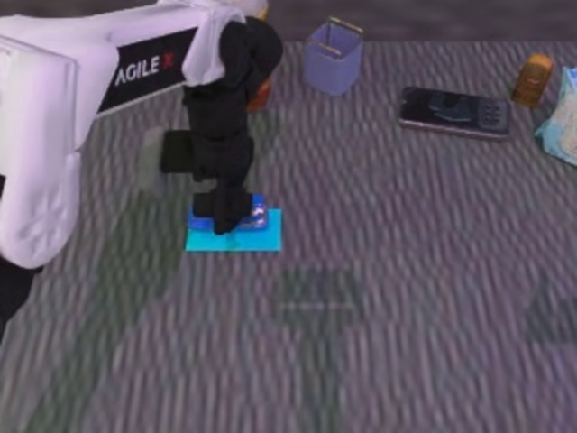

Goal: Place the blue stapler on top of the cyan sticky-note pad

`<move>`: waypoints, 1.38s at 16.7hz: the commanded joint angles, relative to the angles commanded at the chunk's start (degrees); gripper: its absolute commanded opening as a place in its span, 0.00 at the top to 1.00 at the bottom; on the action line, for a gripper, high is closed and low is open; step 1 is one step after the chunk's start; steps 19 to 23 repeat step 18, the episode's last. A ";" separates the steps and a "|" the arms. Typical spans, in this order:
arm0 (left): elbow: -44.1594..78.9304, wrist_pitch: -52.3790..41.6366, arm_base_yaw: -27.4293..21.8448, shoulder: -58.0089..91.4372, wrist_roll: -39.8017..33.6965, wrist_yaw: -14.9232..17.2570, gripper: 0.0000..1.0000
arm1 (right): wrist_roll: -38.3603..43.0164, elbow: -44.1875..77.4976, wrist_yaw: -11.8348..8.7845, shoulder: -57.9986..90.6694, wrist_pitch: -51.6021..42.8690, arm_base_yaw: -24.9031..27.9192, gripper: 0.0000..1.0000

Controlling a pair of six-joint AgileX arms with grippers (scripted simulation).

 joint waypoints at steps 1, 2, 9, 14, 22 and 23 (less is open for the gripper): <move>0.00 0.00 0.00 0.00 0.00 0.00 0.85 | 0.00 0.00 0.00 0.00 0.00 0.00 0.00; 0.00 0.00 0.00 0.00 0.00 0.00 0.77 | 0.00 0.00 0.00 0.00 0.00 0.00 0.00; 0.00 0.00 0.00 0.00 0.00 0.00 0.25 | 0.00 0.00 0.00 0.00 0.00 0.00 0.00; 0.00 0.00 0.00 0.00 0.00 0.00 0.00 | 0.00 0.00 0.00 0.00 0.00 0.00 0.00; 0.00 0.00 0.00 0.00 0.00 0.00 0.00 | 0.00 0.00 0.00 0.00 0.00 0.00 0.00; 0.00 0.00 0.00 0.00 0.00 0.00 0.00 | 0.00 0.00 0.00 0.00 0.00 0.00 0.00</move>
